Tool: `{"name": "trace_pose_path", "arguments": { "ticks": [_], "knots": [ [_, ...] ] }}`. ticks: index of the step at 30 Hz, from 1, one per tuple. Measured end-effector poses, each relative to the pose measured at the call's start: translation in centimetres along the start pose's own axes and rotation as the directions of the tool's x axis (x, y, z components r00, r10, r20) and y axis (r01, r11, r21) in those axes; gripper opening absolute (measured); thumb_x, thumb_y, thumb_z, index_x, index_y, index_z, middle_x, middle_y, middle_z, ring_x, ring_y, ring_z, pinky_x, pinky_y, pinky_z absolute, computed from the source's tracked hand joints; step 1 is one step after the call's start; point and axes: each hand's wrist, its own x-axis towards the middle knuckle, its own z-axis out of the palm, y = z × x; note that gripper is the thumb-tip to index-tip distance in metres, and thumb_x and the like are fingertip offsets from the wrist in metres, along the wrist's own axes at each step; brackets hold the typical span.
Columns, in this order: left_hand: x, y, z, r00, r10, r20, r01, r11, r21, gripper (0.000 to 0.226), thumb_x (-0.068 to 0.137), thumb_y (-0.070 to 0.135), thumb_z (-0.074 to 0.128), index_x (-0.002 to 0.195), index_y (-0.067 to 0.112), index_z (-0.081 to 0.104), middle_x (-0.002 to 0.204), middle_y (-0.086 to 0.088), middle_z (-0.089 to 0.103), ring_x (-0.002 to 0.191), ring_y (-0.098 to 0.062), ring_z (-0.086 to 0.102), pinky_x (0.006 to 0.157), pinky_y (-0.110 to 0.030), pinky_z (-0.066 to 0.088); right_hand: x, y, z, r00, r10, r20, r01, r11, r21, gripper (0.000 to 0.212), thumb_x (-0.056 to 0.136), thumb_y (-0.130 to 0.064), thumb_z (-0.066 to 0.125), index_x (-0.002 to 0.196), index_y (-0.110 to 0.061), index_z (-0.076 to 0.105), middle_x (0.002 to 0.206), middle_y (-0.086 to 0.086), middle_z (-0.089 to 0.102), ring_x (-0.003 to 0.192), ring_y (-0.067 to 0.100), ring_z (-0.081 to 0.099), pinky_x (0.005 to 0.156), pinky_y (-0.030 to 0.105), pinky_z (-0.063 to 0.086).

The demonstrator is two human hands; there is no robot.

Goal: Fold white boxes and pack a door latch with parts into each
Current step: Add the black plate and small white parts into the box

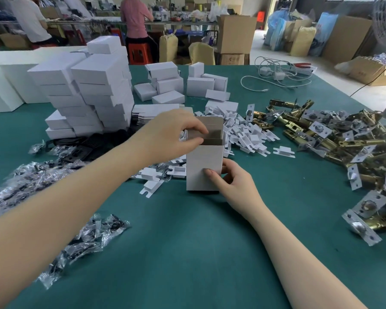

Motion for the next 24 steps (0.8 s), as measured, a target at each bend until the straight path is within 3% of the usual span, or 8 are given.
{"name": "trace_pose_path", "arguments": {
  "ticks": [4,10,12,15,17,18,21,24],
  "knots": [
    [-1.9,-0.3,1.9,0.997,-0.002,-0.075,-0.004,0.996,-0.092,0.011,0.090,0.010,0.067,0.099,0.012,0.074,0.094,0.005,0.064,0.091,-0.006,0.055,0.089,-0.021,0.044,-0.1,-0.1,0.0,1.000,-0.029,-0.005,0.029,1.000,0.004,0.034,0.086,-0.049,0.067,0.119,-0.045,0.056,0.088,-0.016,0.065,0.061,0.002,0.054,0.061,0.013,0.044],
    [-2.7,-0.1,3.1,0.981,0.041,-0.188,-0.023,0.995,0.097,0.006,0.089,0.022,0.068,0.086,0.017,0.068,0.099,0.010,0.050,0.083,-0.010,0.052,0.073,-0.038,0.051,-0.3,-0.1,0.0,0.999,-0.055,0.001,0.055,0.999,-0.002,0.032,0.085,-0.048,0.068,0.115,-0.048,0.056,0.088,-0.026,0.063,0.057,0.002,0.051,0.058,0.013,0.043],
    [-2.7,-0.1,3.9,0.969,0.023,-0.248,-0.015,0.999,0.035,0.009,0.087,0.019,0.069,0.096,0.016,0.067,0.116,0.002,0.047,0.090,-0.005,0.048,0.080,-0.029,0.048,-0.4,-0.1,0.0,0.998,-0.066,-0.010,0.066,0.998,-0.006,0.030,0.086,-0.047,0.067,0.113,-0.048,0.056,0.090,-0.028,0.063,0.056,0.003,0.050,0.057,0.013,0.043],
    [-3.2,0.2,5.9,0.912,-0.148,-0.383,0.019,0.947,-0.321,0.056,0.087,0.011,0.069,0.134,0.029,0.046,0.135,0.003,0.038,0.109,0.006,0.049,0.091,-0.013,0.044,-0.6,0.0,0.1,0.994,-0.102,-0.039,0.101,0.995,-0.028,0.028,0.085,-0.047,0.066,0.111,-0.046,0.054,0.094,-0.020,0.065,0.057,0.006,0.050,0.060,0.021,0.046],
    [-3.7,0.4,7.4,0.907,-0.349,-0.237,0.156,0.799,-0.581,0.073,0.091,0.016,0.068,0.143,0.042,0.025,0.137,0.011,0.042,0.104,0.001,0.062,0.089,-0.012,0.047,-0.5,0.0,0.1,0.994,-0.099,-0.050,0.097,0.994,-0.040,0.032,0.086,-0.044,0.066,0.115,-0.045,0.053,0.095,-0.017,0.066,0.058,0.008,0.053,0.063,0.025,0.048],
    [-3.9,0.3,8.3,0.906,-0.401,-0.135,0.231,0.735,-0.637,0.067,0.093,0.019,0.066,0.143,0.041,0.027,0.133,0.016,0.051,0.099,-0.001,0.065,0.085,-0.010,0.047,-0.5,0.0,0.1,0.994,-0.093,-0.053,0.091,0.995,-0.042,0.035,0.088,-0.043,0.066,0.120,-0.043,0.053,0.095,-0.016,0.065,0.061,0.008,0.054,0.065,0.025,0.049],
    [-4.9,-0.6,10.2,0.902,-0.411,-0.135,0.258,0.761,-0.596,0.035,0.096,0.022,0.061,0.116,0.047,0.047,0.106,0.038,0.062,0.096,0.006,0.063,0.073,-0.003,0.043,-0.5,-0.2,0.0,0.988,-0.141,-0.061,0.138,0.989,-0.051,0.031,0.092,-0.037,0.064,0.118,-0.049,0.052,0.092,-0.020,0.064,0.064,0.007,0.055,0.063,0.018,0.046],
    [-5.9,-0.5,10.6,0.908,-0.393,-0.144,0.242,0.774,-0.584,0.033,0.094,0.023,0.063,0.107,0.050,0.049,0.101,0.037,0.063,0.097,0.008,0.061,0.074,-0.004,0.042,-0.4,-0.3,0.0,0.988,-0.145,-0.044,0.142,0.988,-0.066,0.029,0.093,-0.035,0.063,0.109,-0.056,0.051,0.087,-0.019,0.064,0.062,0.008,0.054,0.062,0.020,0.045]
  ]
}}
